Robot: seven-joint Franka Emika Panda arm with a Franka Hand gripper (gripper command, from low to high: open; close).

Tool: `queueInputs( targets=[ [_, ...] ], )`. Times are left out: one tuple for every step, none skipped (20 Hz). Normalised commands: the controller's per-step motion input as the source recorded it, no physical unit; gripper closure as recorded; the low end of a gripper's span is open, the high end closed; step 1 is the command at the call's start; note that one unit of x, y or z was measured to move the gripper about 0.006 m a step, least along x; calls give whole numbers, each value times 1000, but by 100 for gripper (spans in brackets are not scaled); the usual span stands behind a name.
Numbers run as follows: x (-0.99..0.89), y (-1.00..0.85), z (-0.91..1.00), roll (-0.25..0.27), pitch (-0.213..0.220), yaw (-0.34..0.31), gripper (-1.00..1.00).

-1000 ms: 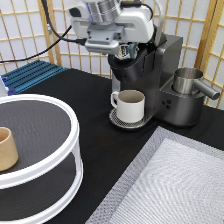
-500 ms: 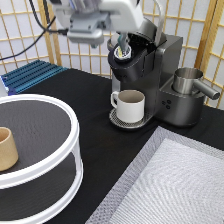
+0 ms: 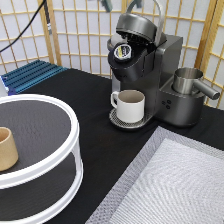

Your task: Make coffee

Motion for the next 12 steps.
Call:
queueInputs(
  targets=[
    [306,366,-49,-32,36,-41,-100],
    [300,349,-40,-34,46,-42,-100],
    [206,286,-40,-32,42,-55,-100],
    [169,237,-69,-37,31,-66,-100],
    [120,186,-94,-37,27,-72,-100],
    [0,83,-171,-34,25,-77,-100],
    [0,26,-209,-39,29,-84,-100],
    [-83,0,-234,-46,42,-84,-100],
    [-143,0,-243,-57,40,-87,-100],
    [-149,0,-240,-67,34,-91,-100],
    [-111,43,-200,-77,26,-92,-100],
    [-111,17,-183,-80,17,-92,-100]
  ],
)
